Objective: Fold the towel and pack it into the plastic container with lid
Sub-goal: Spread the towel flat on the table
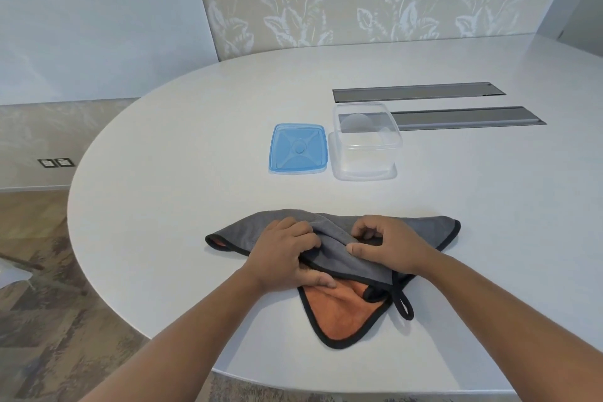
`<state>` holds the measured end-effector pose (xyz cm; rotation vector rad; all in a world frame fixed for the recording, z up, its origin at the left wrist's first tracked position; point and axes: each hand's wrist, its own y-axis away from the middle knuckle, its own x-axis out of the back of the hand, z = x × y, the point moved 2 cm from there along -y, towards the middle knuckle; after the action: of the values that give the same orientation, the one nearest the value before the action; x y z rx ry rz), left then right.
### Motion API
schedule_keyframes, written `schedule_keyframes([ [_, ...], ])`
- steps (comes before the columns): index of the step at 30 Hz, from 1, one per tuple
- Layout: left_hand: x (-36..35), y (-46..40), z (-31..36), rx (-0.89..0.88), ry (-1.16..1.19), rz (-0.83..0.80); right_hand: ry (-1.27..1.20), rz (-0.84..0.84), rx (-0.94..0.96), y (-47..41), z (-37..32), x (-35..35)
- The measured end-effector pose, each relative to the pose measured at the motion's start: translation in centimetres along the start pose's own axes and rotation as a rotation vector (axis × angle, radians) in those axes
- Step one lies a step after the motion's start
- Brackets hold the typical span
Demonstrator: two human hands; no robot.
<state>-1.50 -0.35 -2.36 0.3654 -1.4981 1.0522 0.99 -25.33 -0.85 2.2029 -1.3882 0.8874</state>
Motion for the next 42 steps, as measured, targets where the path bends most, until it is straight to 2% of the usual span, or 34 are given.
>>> schedule_keyframes([
  [5, 0.0, -0.4, 1.0, 0.070, 0.001, 0.011, -0.019, -0.147, -0.056, 0.0, -1.3, 0.4],
  [11, 0.7, -1.2, 0.0, 0.098, 0.114, -0.167, 0.284, -0.380, -0.040, 0.2, -2.8, -0.4],
  [18, 0.1, -1.1, -0.5, 0.199, 0.232, -0.134, 0.256, -0.410, -0.031, 0.3, -3.4, 0.1],
  [24, 0.7, -1.6, -0.8, 0.438, 0.393, -0.183, 0.351, -0.448, -0.044, 0.5, -4.3, 0.6],
  [28, 1.7, -2.1, -1.0, 0.515, 0.410, -0.116, 0.370, -0.307, -0.073, 0.0, -4.5, 1.6],
  [31, 2.9, -2.2, -1.5, 0.526, 0.406, -0.110, 0.280, -0.185, -0.090, -0.3, -4.3, 2.7],
  [35, 4.0, -2.5, -2.2, 0.410, 0.254, -0.356, -0.086, -0.053, -0.190, -0.2, -4.0, 3.9],
  [37, 4.2, -2.7, -2.3, 0.384, 0.227, -0.411, -0.267, 0.019, -0.221, -0.3, -3.8, 4.4],
  [40, 4.8, -3.1, -2.3, 0.485, 0.324, -0.320, -0.573, 0.163, -0.300, -0.8, -3.2, 5.0],
  [42, 5.4, -3.4, -2.0, 0.517, 0.271, -0.164, -0.697, 0.258, -0.332, -1.1, -2.9, 5.5],
])
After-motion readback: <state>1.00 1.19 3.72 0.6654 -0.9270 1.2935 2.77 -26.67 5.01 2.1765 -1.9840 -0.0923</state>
